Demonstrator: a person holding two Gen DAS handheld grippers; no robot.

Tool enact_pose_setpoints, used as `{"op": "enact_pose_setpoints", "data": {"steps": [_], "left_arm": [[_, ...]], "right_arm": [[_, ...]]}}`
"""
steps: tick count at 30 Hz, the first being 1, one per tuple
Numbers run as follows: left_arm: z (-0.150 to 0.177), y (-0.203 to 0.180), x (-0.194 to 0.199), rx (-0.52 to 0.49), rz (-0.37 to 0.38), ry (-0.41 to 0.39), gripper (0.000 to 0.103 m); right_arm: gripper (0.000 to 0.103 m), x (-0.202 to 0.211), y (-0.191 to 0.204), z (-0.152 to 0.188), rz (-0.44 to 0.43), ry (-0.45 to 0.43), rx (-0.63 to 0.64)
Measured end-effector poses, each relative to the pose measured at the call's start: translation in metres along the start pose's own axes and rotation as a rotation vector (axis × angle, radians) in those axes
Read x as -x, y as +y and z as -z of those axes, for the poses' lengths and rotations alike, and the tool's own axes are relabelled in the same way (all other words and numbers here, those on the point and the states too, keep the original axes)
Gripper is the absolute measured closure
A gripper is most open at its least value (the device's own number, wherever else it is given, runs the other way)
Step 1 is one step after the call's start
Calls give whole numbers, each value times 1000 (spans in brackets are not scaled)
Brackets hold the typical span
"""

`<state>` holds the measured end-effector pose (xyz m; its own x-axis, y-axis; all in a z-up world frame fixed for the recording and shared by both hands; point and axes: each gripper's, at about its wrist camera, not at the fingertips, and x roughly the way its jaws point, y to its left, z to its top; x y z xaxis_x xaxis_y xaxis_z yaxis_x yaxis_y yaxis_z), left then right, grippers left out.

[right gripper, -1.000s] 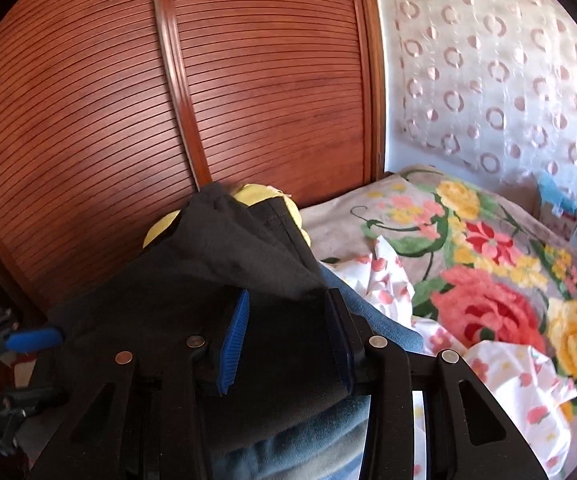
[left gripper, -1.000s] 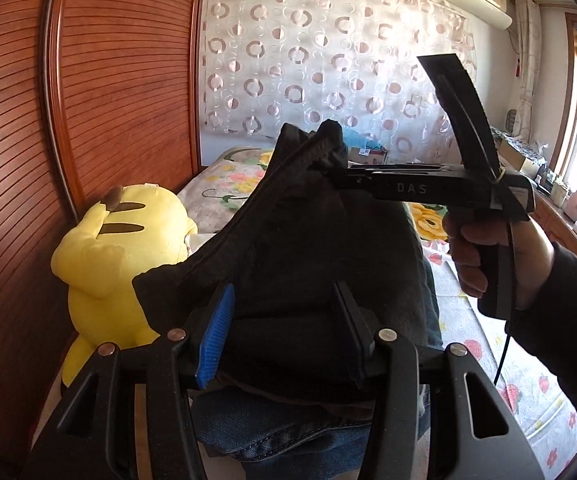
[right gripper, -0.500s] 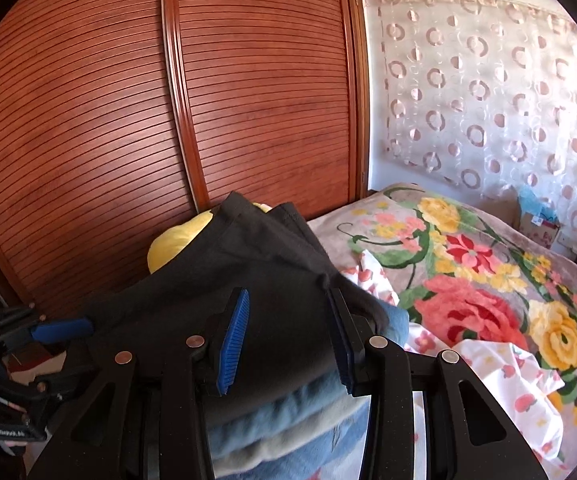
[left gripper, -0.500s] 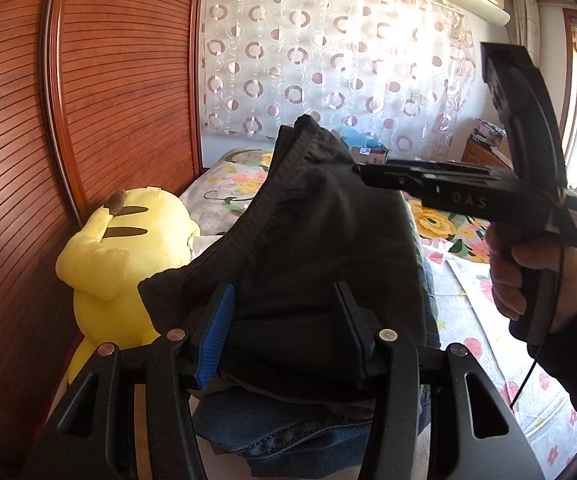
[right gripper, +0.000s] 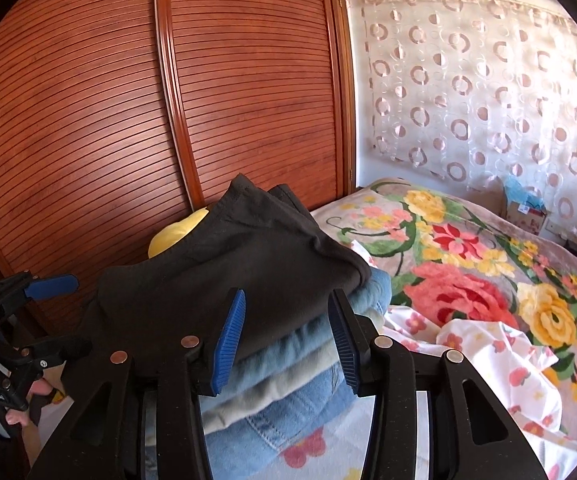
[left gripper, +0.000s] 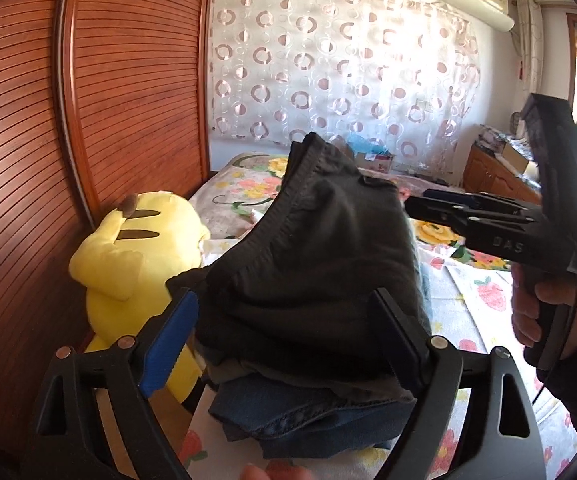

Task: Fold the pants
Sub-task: 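Lower the shorts onto the folded jeans stack with both grippers, then open both grippers and pull them back from the stack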

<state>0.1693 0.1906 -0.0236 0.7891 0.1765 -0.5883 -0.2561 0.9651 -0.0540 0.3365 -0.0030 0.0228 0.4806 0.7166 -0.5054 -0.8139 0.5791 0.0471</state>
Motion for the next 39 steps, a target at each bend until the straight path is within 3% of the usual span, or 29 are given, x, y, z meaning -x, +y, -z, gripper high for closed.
{"op": "enact_pose_setpoints", "data": {"steps": [7,11,17,31,33,39], "left_arm": [[7,-3,10,-9,-3,2,16],[9,-6,13,-21,-47,13,15],[16,-10,21,-19,-45,15,16],[34,-60,51,-93,88,11,16],[39,-70,55,-110,112,11,16],[56,-106,67,-166,178,23,16]], "right_arm": [[46,15,11,10,12,-7,-14],[44,28,17,16,28,-9,-24],[41,52,29,31,71,-13,-48],[28,140,61,85,236,3,-167],[20,156,67,95,279,7,-188],[19,209,88,121,402,-7,-238]]}}
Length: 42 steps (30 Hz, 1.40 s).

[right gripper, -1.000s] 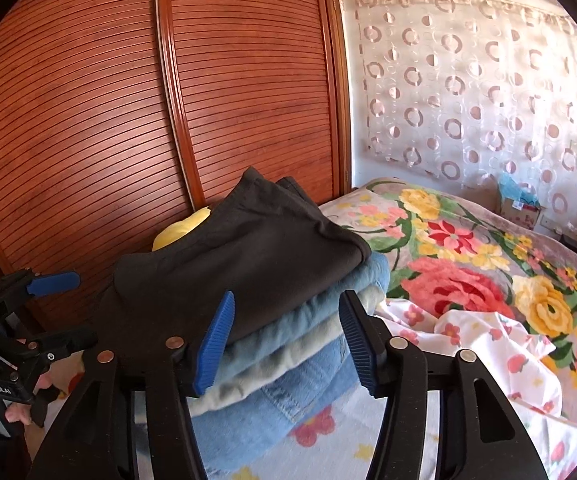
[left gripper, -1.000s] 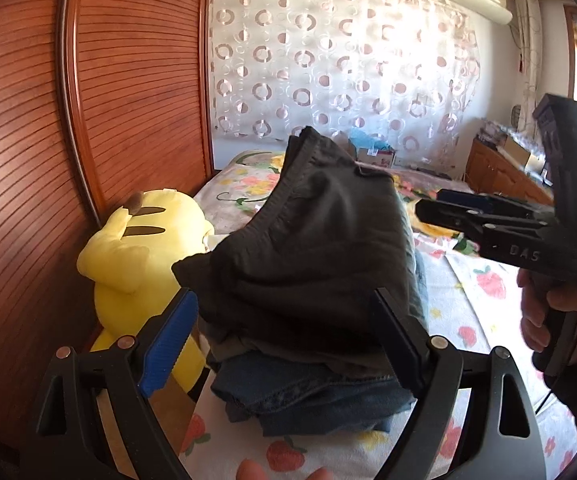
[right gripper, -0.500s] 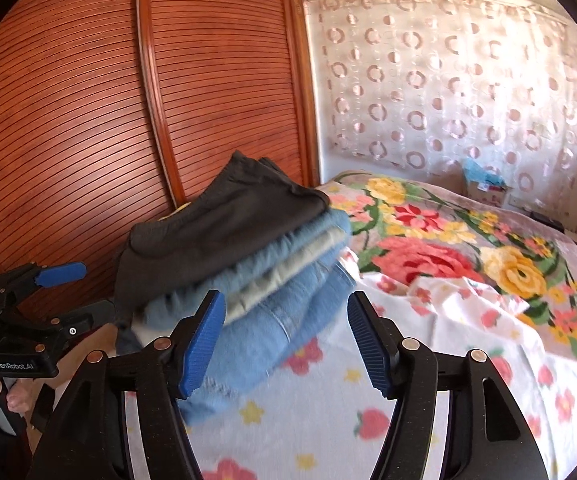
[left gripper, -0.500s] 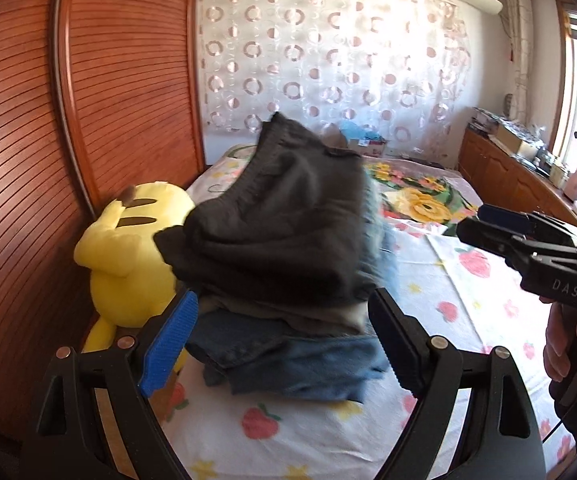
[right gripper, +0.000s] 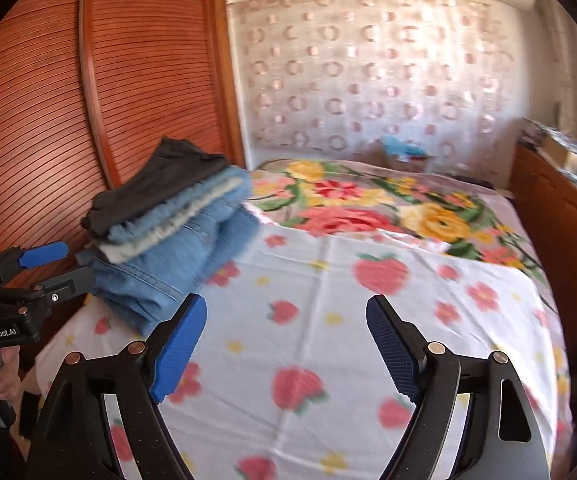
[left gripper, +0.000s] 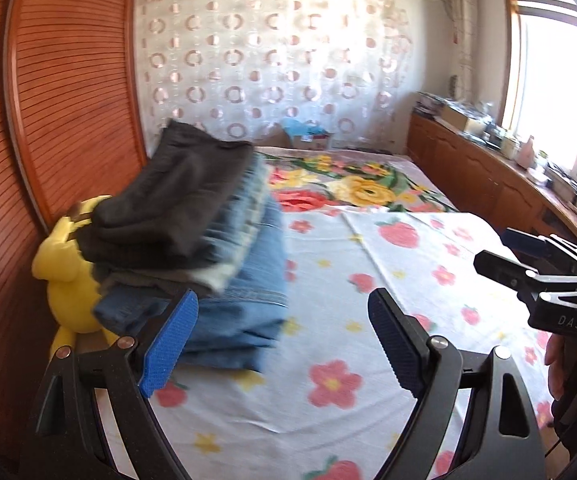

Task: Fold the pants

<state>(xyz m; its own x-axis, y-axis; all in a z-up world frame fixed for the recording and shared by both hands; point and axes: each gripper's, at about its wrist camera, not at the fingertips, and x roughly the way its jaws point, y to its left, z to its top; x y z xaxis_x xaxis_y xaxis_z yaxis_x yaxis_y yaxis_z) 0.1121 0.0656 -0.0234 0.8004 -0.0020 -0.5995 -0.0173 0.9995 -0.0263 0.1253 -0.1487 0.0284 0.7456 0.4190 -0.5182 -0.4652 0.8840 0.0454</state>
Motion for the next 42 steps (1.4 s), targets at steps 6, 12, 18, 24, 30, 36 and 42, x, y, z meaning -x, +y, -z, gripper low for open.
{"op": "enact_pose_setpoints", "data": {"steps": [6,12,18,24,30,36,42], "left_arm": [[13,-40,15,-44,47,4,16],[22,-70,36,-71,67,3,16],[24,-87,61,-94,61,-31,16],[15,-89,90,-82,58,-91,16],[8,-89,117,-93,49,-139,16],[6,-88,137,-102,44,-182,15],[8,-82,141,-90,38,-192,15]], "right_arm": [[19,57,-6,22,72,-29,-55],[19,105,-2,42,123,-51,-82],[19,131,10,50,145,-77,-95],[19,154,30,54,158,-132,-84],[19,177,39,63,147,-191,-77],[19,190,41,74,149,-239,-73],[19,184,41,81,158,-250,-79]]}}
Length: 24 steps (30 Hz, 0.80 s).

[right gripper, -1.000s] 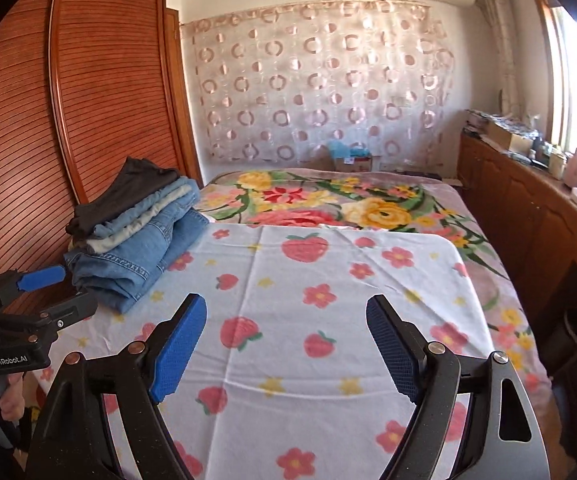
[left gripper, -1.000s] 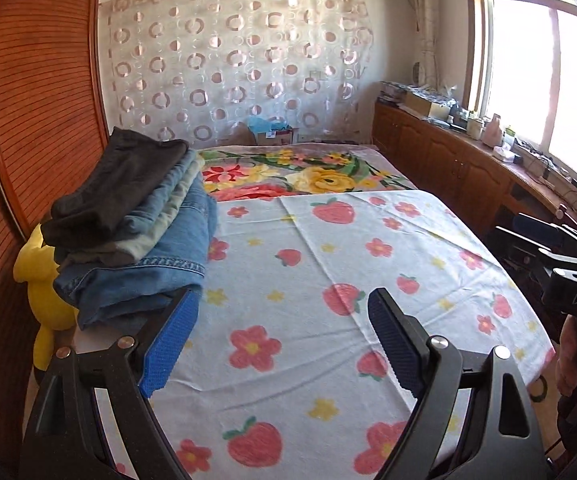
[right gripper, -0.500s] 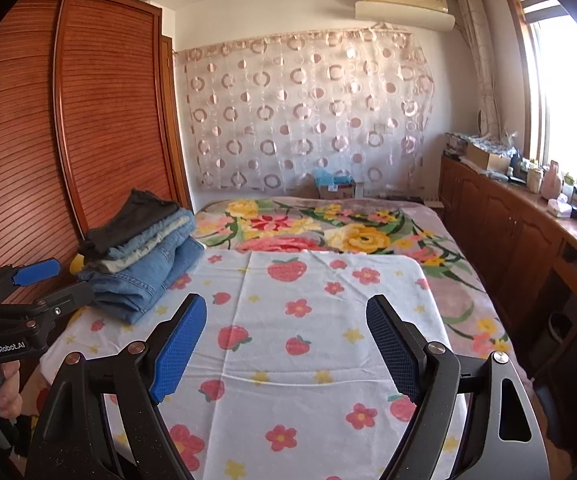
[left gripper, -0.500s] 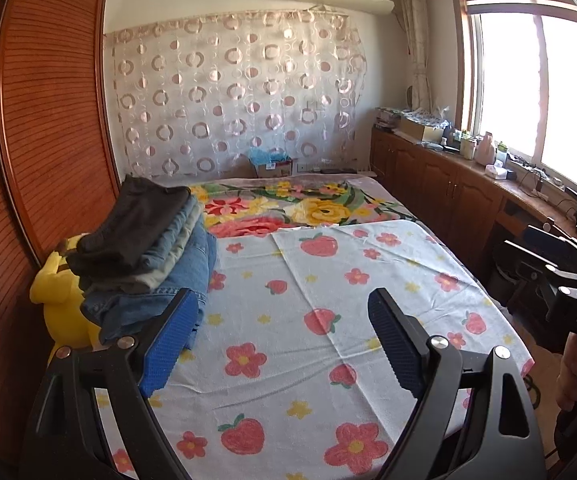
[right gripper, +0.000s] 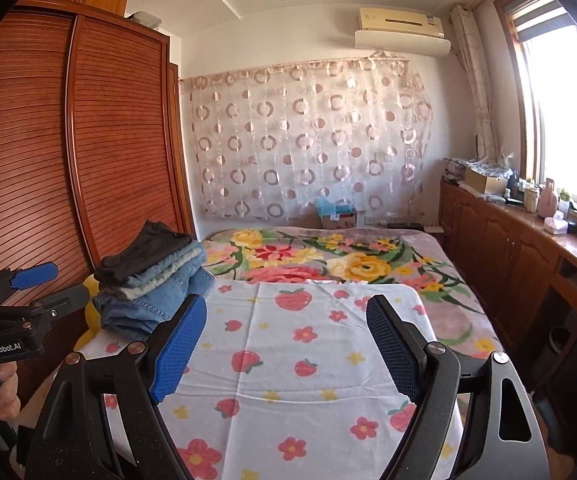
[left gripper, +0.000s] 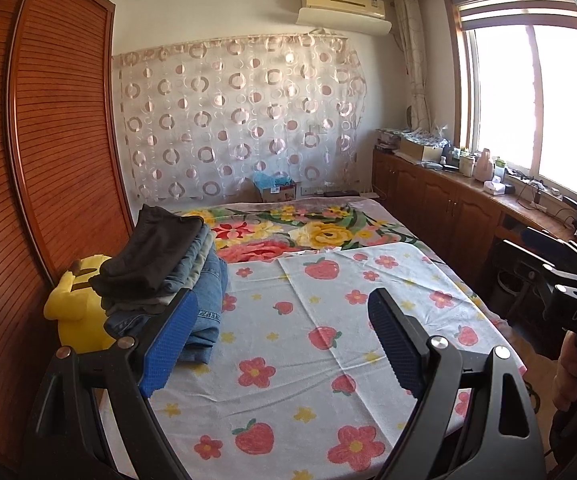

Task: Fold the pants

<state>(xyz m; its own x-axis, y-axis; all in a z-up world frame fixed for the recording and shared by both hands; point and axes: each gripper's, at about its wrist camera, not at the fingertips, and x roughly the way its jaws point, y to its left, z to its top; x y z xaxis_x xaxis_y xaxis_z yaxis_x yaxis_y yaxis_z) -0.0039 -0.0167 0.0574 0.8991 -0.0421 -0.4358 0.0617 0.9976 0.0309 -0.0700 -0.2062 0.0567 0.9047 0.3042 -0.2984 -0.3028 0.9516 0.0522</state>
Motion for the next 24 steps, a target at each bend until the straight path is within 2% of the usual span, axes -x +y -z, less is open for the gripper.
{"op": "enact_pose_setpoints", "data": {"steps": [24], "left_arm": [[1,3,-2,4,-2,5,16]], "right_arm": [[19,1,-3,-4,0,3,1]]}}
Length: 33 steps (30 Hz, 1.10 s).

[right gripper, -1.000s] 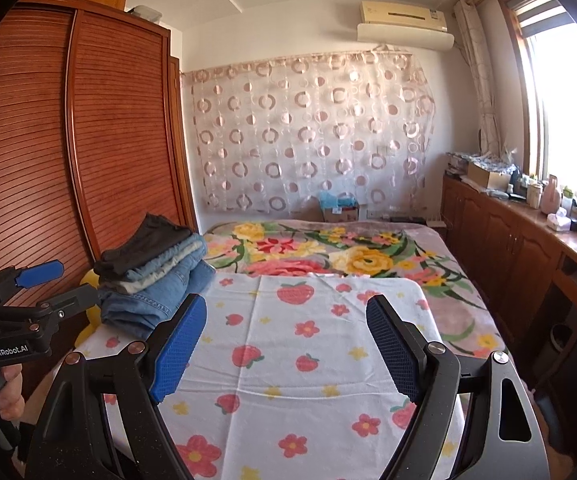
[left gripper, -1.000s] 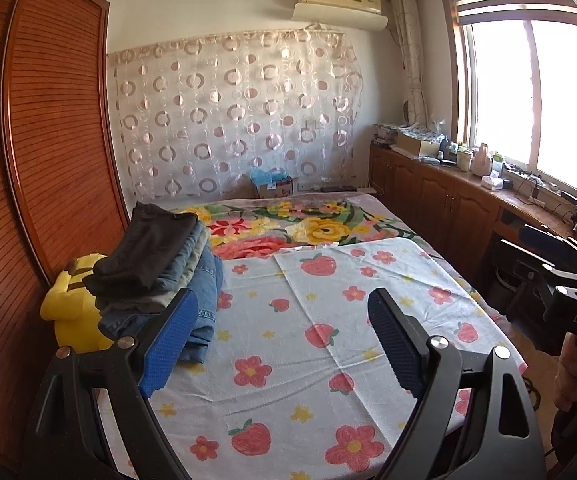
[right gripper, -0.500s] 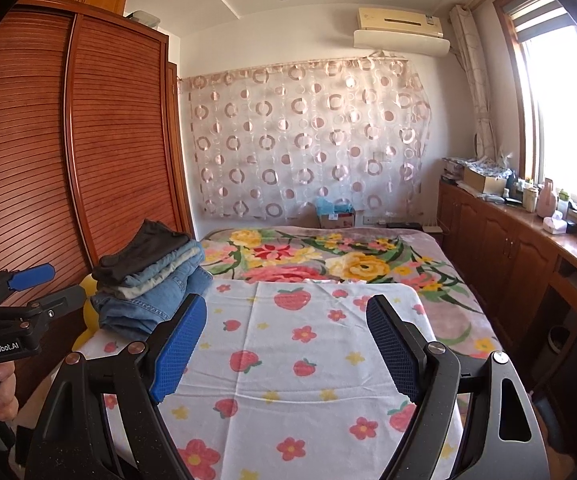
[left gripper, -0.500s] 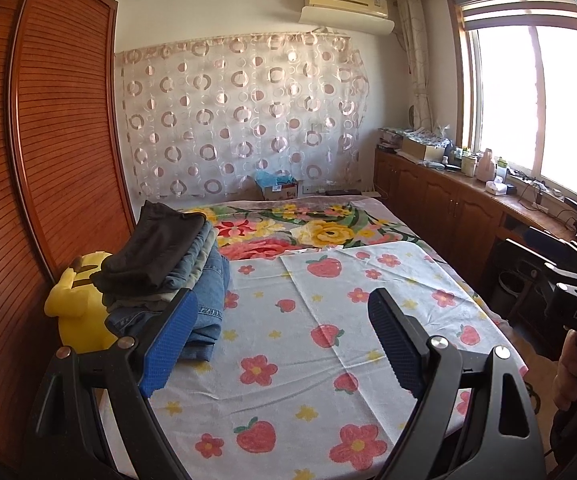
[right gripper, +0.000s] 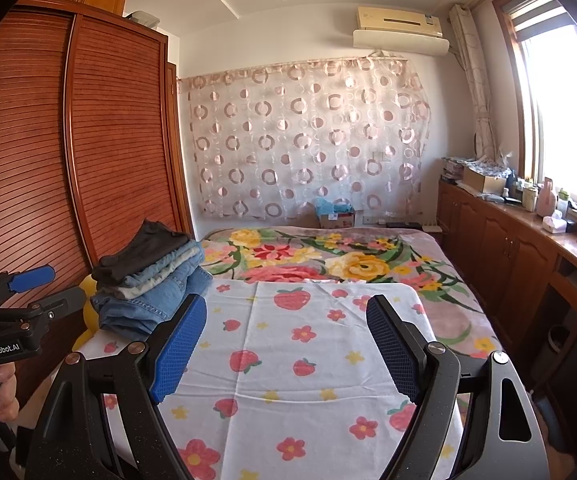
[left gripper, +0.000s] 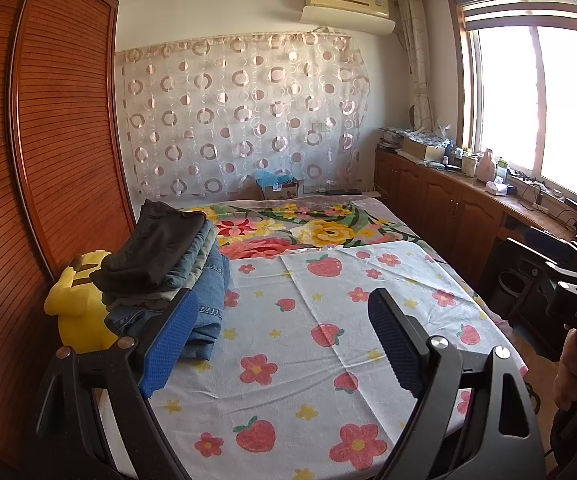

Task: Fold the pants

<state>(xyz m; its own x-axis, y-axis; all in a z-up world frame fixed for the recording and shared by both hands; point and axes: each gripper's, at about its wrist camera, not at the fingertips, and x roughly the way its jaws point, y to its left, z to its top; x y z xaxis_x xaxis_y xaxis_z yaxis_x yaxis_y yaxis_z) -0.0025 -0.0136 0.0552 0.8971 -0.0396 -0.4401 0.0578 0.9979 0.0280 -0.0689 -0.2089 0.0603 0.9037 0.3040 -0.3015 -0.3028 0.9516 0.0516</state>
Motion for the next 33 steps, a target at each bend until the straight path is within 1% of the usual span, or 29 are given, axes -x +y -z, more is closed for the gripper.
{"op": "enact_pose_setpoints", "data": {"steps": [33], "left_arm": [[1,1,0,1,0,-4,15]], "right_arm": [[19,-1,-1,2,-2,-6,0]]}}
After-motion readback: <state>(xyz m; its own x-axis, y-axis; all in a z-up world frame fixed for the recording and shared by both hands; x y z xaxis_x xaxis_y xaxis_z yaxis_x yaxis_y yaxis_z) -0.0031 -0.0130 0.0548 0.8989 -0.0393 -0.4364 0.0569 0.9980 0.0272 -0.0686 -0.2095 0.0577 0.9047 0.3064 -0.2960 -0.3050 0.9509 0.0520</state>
